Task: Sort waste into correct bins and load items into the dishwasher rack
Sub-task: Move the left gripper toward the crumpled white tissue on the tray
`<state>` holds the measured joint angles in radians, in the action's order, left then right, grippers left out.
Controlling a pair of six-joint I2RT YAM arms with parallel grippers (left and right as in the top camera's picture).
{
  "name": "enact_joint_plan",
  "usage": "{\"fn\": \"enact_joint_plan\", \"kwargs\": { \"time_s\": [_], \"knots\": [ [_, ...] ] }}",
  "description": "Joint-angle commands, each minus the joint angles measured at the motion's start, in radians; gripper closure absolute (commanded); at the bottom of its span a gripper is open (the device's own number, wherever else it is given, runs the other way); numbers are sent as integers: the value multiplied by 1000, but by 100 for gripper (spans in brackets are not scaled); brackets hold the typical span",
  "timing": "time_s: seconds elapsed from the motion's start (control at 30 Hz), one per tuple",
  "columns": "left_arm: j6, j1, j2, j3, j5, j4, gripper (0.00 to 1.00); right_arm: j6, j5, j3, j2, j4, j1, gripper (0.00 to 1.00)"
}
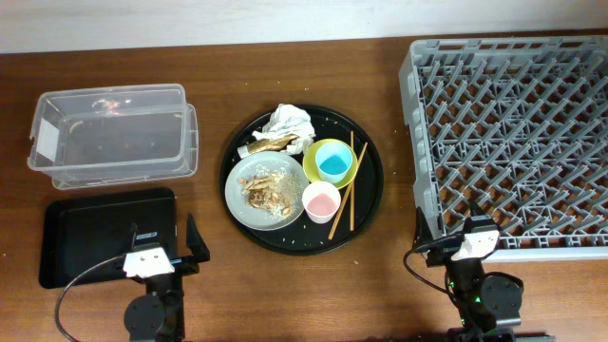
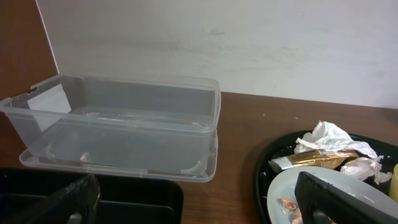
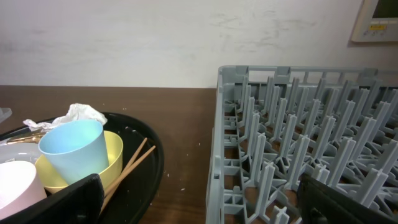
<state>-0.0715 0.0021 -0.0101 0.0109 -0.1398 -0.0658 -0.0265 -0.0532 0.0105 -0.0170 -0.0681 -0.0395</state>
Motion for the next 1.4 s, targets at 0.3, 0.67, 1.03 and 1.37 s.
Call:
{"fn": "enact_joint_plan", "kwargs": {
  "time_s": [0.3,0.67,1.03,1.37],
  "knots": [
    [13,-3,-2,-2,-25,-3,1,-12,-17,-5,-3,-5,-6,2],
    [13,-3,-2,-2,-25,-2,1,-12,-17,-5,-3,-5,-6,2],
    [-400,-4,-2,-2,689,51,1,-12,-17,-5,-3,-5,-6,2],
    [-202,-3,-272,543,562,-237,1,-12,-17,-5,-3,-5,-6,2]
  ]
}}
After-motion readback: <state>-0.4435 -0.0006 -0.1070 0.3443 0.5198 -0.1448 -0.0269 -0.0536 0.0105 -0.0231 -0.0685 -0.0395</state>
